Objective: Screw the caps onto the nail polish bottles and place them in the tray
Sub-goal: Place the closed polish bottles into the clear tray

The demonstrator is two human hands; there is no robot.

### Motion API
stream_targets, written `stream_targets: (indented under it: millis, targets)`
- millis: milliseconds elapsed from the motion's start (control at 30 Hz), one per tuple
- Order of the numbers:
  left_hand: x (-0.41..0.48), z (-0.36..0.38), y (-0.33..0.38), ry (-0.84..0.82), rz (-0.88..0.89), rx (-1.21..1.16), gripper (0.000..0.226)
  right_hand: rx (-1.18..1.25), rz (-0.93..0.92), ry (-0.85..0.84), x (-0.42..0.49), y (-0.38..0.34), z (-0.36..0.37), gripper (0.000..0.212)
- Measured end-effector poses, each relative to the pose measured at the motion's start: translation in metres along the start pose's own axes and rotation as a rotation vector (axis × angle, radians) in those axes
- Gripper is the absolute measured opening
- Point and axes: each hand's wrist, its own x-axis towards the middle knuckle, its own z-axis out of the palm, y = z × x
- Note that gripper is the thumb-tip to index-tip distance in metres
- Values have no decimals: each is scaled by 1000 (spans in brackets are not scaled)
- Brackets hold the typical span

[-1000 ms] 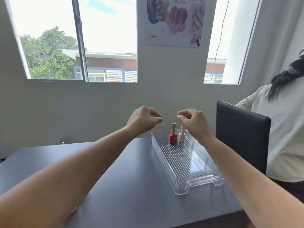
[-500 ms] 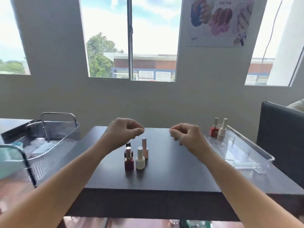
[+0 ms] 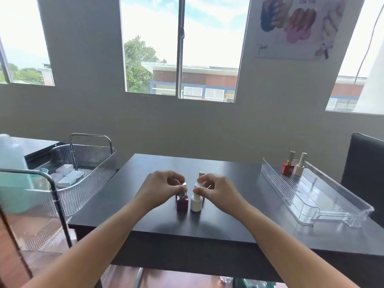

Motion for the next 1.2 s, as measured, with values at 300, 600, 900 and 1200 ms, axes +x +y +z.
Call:
stream_targets:
  millis: [300, 600, 900, 1200]
  targets:
    - [1, 6, -1, 14, 45, 24, 14, -81, -57, 33, 1, 2, 3, 6]
    - [15, 26, 64, -48, 179, -77, 14, 40, 15, 109, -6, 16, -83, 3]
    - [93, 108, 162, -146, 259, -219, 11, -27, 136, 411, 24, 77, -217, 4]
    - [189, 209, 202, -163, 242, -130, 12, -231, 259, 425, 76, 148, -262, 7]
